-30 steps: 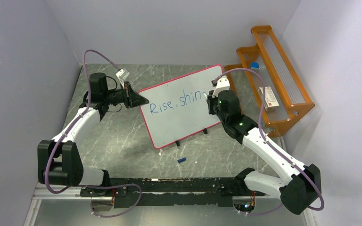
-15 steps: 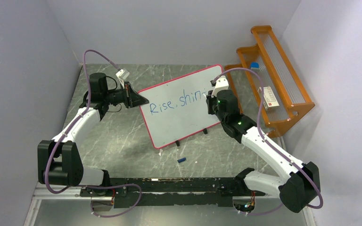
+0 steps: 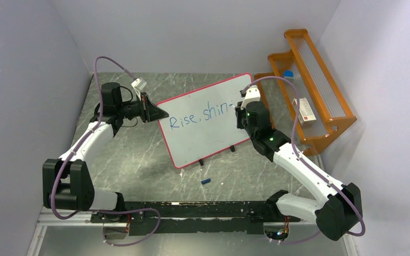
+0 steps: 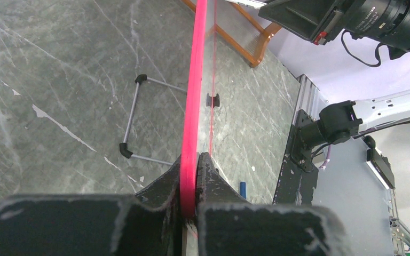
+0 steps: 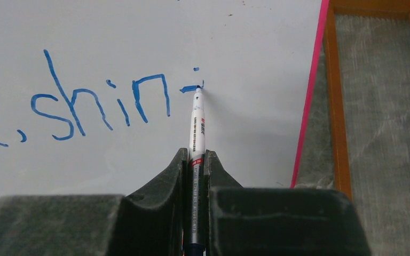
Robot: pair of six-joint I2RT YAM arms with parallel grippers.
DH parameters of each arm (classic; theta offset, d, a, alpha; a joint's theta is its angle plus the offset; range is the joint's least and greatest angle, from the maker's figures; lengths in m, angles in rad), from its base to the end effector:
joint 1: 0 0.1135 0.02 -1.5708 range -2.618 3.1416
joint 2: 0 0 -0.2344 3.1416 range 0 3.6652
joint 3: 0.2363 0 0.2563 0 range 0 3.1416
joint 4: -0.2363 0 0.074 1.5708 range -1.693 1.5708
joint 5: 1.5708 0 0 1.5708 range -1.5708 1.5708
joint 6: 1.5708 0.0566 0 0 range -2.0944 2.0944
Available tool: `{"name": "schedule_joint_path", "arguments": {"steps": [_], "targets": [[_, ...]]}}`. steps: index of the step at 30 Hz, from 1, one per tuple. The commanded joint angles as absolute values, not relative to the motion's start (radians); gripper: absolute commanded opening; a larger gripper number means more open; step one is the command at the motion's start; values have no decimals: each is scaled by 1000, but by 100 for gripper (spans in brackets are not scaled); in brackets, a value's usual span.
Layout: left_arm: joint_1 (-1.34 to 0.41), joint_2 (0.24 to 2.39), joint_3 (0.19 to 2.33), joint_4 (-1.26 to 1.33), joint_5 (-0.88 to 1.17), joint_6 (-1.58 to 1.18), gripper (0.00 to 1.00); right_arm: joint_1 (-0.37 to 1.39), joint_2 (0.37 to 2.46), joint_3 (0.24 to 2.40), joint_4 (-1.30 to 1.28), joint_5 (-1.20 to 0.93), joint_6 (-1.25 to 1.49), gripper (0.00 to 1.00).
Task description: Write a sentence on the whiteboard
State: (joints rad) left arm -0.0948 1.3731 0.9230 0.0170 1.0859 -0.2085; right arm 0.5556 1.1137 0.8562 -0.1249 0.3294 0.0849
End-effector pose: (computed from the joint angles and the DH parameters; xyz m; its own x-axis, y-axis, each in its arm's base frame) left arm 0.3094 -0.0797 0.2468 -0.5834 -0.0414 -0.8112 0.7388 0.3878 -0.5511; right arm 0.2570 0.1380 0.2708 -0.3366 -0.1145 -0.9347 -0.2164 0.9754 -0.0416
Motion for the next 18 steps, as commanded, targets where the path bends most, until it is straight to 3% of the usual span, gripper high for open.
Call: {"name": "schedule_joint_path", "arguments": {"steps": [1,18], "targets": [[-120,1407,902,-75,987,-97,5,542,1117,839,-110,353,83,0],[-120,1410,903,-77,989,-95,5,533,1130,852,-76,345,77,0]]}}
